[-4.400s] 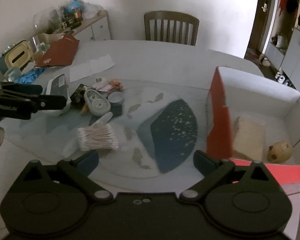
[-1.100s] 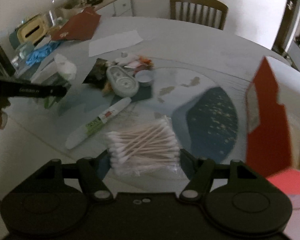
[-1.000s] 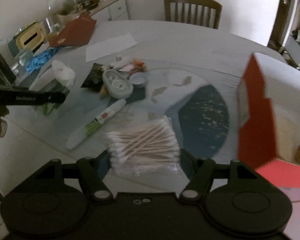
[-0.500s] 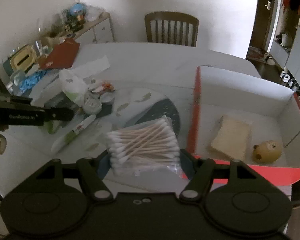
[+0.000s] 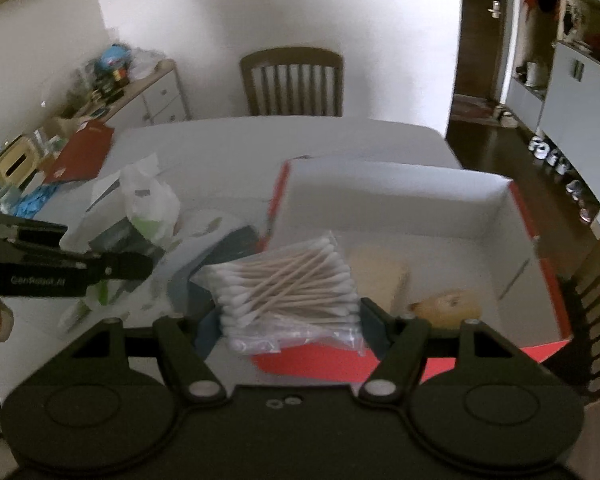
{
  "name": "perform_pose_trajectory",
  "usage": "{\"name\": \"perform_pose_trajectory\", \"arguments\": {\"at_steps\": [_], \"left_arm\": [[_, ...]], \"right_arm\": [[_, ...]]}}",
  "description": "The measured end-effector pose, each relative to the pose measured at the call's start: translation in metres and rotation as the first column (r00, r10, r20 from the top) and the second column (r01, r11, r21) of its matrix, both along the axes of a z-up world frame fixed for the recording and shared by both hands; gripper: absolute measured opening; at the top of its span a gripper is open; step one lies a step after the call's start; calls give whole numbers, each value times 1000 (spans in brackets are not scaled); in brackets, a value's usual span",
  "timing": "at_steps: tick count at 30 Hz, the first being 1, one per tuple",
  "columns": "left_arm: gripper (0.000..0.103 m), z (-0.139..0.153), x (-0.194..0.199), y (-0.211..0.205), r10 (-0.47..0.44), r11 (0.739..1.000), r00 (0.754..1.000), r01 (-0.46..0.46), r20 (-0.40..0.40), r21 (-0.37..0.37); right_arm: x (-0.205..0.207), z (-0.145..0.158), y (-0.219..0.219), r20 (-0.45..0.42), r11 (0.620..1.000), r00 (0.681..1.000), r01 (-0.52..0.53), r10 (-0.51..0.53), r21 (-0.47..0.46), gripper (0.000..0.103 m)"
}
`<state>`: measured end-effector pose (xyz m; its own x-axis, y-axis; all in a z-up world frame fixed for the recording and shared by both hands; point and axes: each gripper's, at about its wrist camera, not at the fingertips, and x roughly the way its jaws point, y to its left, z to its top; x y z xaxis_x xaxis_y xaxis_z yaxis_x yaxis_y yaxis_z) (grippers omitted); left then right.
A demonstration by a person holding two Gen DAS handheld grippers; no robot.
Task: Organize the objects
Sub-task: 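Carry both items into the red box and open both grippers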
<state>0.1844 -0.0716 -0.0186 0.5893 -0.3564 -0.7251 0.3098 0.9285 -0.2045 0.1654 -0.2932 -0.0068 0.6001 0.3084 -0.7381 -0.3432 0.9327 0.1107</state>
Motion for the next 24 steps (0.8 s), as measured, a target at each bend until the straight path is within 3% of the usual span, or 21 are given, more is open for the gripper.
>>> {"name": "perform_pose_trajectory", "arguments": {"at_steps": [15, 24], "left_arm": [[32, 9, 50, -117, -162, 985, 987, 162, -11, 51], [33, -14, 78, -167, -193, 969, 980, 198, -47, 149]], "right_arm": [[43, -9, -80, 14, 993, 994, 112, -112, -21, 70], [69, -29, -99, 4, 992, 996, 84, -84, -98, 70]]}}
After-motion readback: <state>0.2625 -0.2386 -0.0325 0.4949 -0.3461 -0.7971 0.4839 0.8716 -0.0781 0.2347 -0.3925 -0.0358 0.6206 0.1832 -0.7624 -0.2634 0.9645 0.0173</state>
